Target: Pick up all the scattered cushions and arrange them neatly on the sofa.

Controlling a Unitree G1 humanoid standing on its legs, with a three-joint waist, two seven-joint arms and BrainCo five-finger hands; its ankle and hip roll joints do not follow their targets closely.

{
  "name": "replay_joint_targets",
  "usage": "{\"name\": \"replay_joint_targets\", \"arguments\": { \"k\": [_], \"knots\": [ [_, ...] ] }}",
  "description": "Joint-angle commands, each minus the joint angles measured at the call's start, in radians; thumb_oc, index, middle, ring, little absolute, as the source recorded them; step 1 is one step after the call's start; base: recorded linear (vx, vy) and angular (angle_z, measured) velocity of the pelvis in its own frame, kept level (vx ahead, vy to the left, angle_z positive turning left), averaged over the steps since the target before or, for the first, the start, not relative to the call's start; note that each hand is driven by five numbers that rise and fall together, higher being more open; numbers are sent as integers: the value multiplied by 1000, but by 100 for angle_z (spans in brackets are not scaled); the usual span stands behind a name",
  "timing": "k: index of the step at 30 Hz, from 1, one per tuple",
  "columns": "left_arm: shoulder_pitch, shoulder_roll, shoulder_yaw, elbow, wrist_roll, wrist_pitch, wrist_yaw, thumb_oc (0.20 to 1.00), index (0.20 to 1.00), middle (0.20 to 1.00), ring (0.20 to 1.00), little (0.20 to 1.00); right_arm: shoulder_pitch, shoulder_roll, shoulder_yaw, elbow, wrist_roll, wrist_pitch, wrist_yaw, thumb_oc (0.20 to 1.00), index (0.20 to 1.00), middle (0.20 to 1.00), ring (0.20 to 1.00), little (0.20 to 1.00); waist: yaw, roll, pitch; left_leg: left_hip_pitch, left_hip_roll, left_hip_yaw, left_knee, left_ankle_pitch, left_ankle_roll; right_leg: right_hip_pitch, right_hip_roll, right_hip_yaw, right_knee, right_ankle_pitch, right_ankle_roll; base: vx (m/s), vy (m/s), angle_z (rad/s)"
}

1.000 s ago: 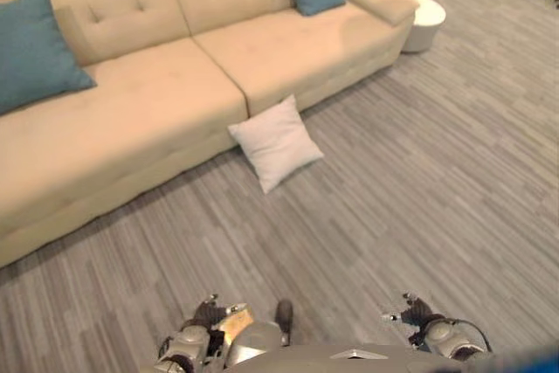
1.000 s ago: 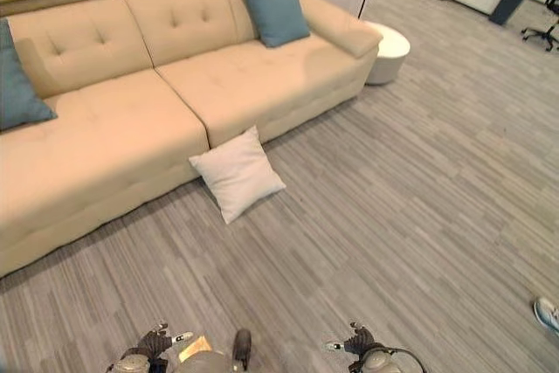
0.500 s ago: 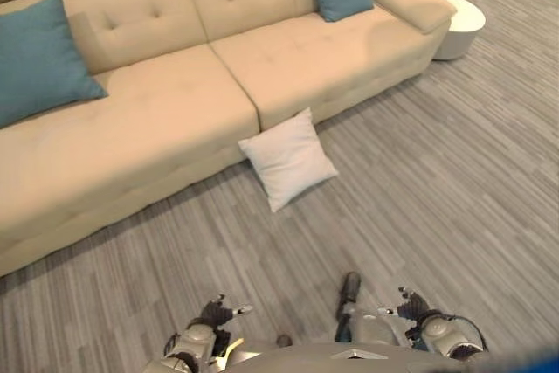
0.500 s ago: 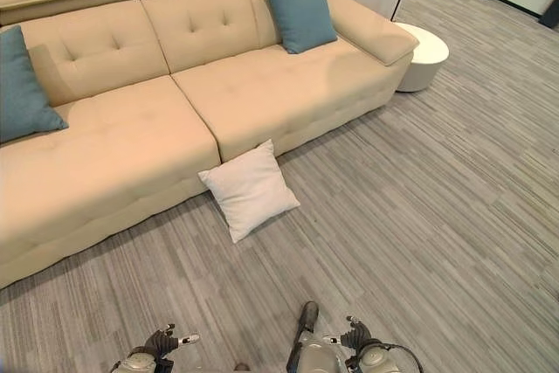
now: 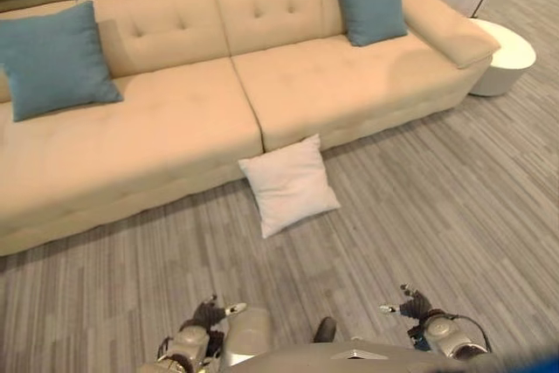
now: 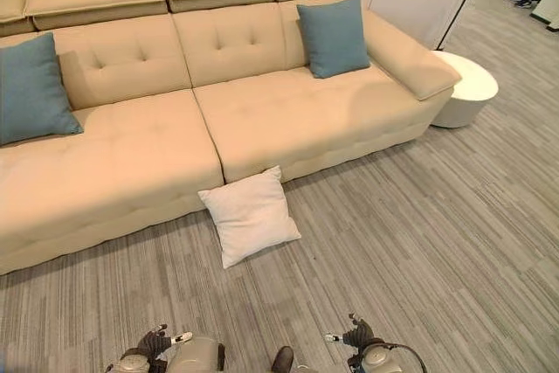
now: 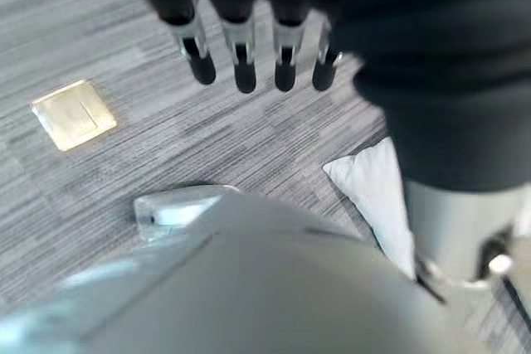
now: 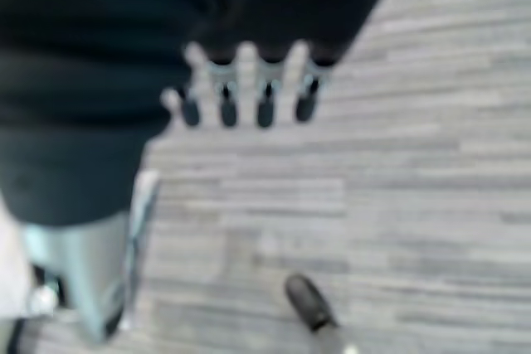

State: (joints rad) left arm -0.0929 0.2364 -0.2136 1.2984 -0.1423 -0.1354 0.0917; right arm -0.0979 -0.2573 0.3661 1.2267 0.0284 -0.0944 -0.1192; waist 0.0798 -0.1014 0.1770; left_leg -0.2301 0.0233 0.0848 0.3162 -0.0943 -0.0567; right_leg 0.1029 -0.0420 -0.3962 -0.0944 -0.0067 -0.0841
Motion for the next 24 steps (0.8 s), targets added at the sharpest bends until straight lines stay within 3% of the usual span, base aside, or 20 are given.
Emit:
{"name": "replay_joint_targets", "arguments": {
  "k": [1, 3, 6, 7, 9, 11, 13, 15, 18, 20, 21, 24],
  "knots": [
    [3, -45, -41, -5, 14, -9, 3, 1000, 1000, 1000, 1000, 1000, 0, -54, 8, -4, 3, -19, -8, 1000, 1000, 1000, 1000, 1000, 38, 24, -3, 43, -61, 42, -173, 78, 33, 18, 14, 94, 50, -97, 124, 212, 17, 6],
    [8, -40, -34, -5, 18, -9, 1, 1000, 1000, 1000, 1000, 1000, 5, -51, 7, -4, 4, -20, -5, 1000, 1000, 1000, 1000, 1000, 47, 28, -5, 10, -50, 96, -188, 124, 24, 41, 33, 99, 61, -119, 118, 163, 14, -23],
    [19, -37, -23, -2, 16, -6, -3, 1000, 1000, 1000, 1000, 1000, 7, -48, 7, -3, -4, -20, -2, 1000, 1000, 1000, 1000, 1000, 63, 29, -15, 44, -54, 91, -225, 114, 40, 54, 40, 113, 72, -132, 119, 217, 74, -25],
    [28, -36, -14, 8, 15, -1, -6, 1000, 1000, 1000, 1000, 1000, 12, -40, 8, 7, -14, -18, 0, 1000, 1000, 1000, 1000, 1000, 66, 24, -34, 70, -68, 58, -239, 108, 57, 58, 33, 115, 110, -148, 128, 228, 90, -43],
    [33, -31, -5, 17, 19, 1, -11, 1000, 1000, 1000, 1000, 1000, 17, -32, 4, 17, -24, -16, 11, 1000, 1000, 1000, 1000, 1000, 70, 19, -53, 105, -70, 67, -253, 91, 73, 60, 10, 96, 166, -163, 152, 248, 139, -26],
    [36, -24, 1, 18, 15, 2, -11, 1000, 1000, 1000, 1000, 1000, 17, -29, 1, 18, -39, -14, 16, 1000, 1000, 1000, 1000, 1000, 71, 23, -54, 154, -72, 72, -268, 73, 94, 8, -43, 73, 325, -132, 193, 141, 168, -6],
    [24, -14, -5, 8, 21, 2, -7, 1000, 1000, 1000, 1000, 1000, 9, -25, -2, 11, -43, -10, 20, 1000, 1000, 1000, 1000, 1000, 55, 31, -32, 197, -70, 57, -271, 55, 112, -62, -85, 59, 487, -62, 236, 92, 132, -9],
    [15, -3, -9, 2, 18, 0, -6, 1000, 1000, 1000, 1000, 1000, 12, -20, -12, 9, -31, -10, 20, 1000, 1000, 1000, 1000, 1000, 39, 39, -25, 232, -71, 24, -288, 42, 116, -116, -114, 58, 541, -38, 229, 126, 40, 34],
    [9, -1, -11, -1, 12, -2, -7, 1000, 1000, 1000, 1000, 1000, 11, -23, -18, 10, -25, -11, 19, 1000, 1000, 1000, 1000, 1000, 30, 40, -19, 250, -73, -8, -303, 35, 117, -142, -136, 63, 492, -37, 215, 95, -32, 70],
    [-2, 2, -20, 0, 14, -7, -6, 1000, 1000, 1000, 1000, 1000, 5, -28, -23, 2, -19, -11, 16, 1000, 1000, 1000, 1000, 1000, 17, 38, -1, 274, -74, -53, -307, 13, 110, -178, -163, 104, 344, -12, 212, 119, -82, 51],
    [-2, 2, -20, 0, 14, -7, -6, 1000, 1000, 1000, 1000, 1000, 5, -28, -23, 2, -19, -11, 16, 1000, 1000, 1000, 1000, 1000, 16, 39, -3, 271, -73, -54, -307, 14, 110, -179, -162, 103, 340, -9, 212, 108, -64, 37],
    [-8, 1, -25, 14, 21, -13, -1, 1000, 1000, 1000, 1000, 1000, 4, -32, -30, -1, -15, -8, 14, 1000, 1000, 1000, 1000, 1000, -5, 23, 13, 288, -93, -116, -289, -14, 99, -211, -169, 222, 194, 68, 243, 146, -96, 66]
  ]
}}
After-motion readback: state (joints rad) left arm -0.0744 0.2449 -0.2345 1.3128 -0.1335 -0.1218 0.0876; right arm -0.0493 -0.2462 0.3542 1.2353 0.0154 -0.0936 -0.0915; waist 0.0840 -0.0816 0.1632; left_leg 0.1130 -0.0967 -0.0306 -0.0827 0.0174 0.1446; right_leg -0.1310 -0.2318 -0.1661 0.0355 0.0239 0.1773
